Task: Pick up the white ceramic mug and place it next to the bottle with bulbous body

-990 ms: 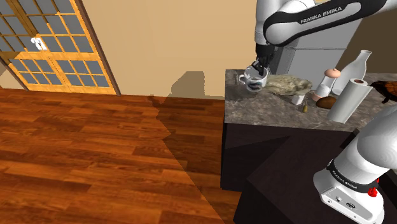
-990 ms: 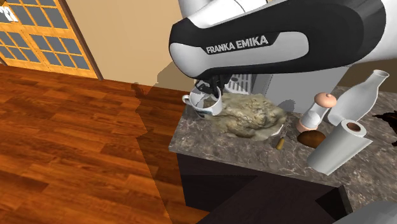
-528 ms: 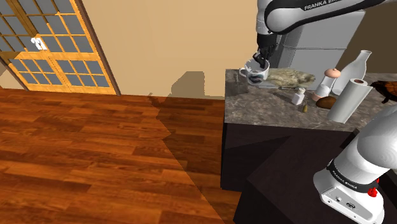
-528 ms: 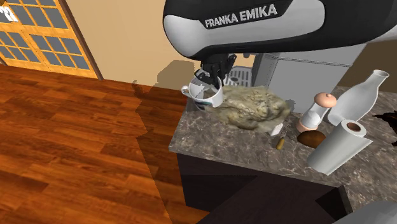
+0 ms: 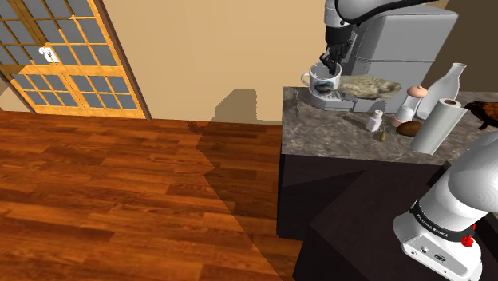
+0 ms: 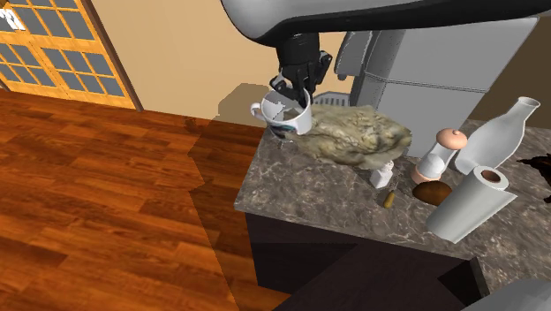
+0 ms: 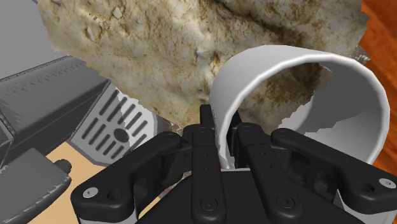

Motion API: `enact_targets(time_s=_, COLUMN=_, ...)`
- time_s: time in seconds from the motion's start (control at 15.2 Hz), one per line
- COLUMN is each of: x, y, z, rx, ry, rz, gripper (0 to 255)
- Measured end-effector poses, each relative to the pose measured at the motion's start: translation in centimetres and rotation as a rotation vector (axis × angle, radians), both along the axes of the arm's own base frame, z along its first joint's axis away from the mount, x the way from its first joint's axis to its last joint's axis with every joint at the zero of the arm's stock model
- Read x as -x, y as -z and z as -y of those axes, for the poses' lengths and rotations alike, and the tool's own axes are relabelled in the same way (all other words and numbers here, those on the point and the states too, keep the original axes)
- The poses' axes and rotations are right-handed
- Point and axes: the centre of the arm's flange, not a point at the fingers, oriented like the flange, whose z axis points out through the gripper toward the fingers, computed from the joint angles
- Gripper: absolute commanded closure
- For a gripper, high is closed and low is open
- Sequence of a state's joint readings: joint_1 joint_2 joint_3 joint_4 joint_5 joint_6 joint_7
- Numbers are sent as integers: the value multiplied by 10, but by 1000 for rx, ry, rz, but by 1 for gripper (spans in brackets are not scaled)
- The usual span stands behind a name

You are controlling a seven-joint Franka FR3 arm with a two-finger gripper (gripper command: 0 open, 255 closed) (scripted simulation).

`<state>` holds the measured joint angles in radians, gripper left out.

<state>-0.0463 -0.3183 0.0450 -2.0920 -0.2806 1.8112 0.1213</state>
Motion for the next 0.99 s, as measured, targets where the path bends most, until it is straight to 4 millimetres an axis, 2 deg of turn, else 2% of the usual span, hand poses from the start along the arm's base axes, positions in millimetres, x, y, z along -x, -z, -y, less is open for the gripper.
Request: enact_targets(time_s=0.99, x=0, y=-77, z=-1, rx=0, ry=0, rz=0, gripper=255)
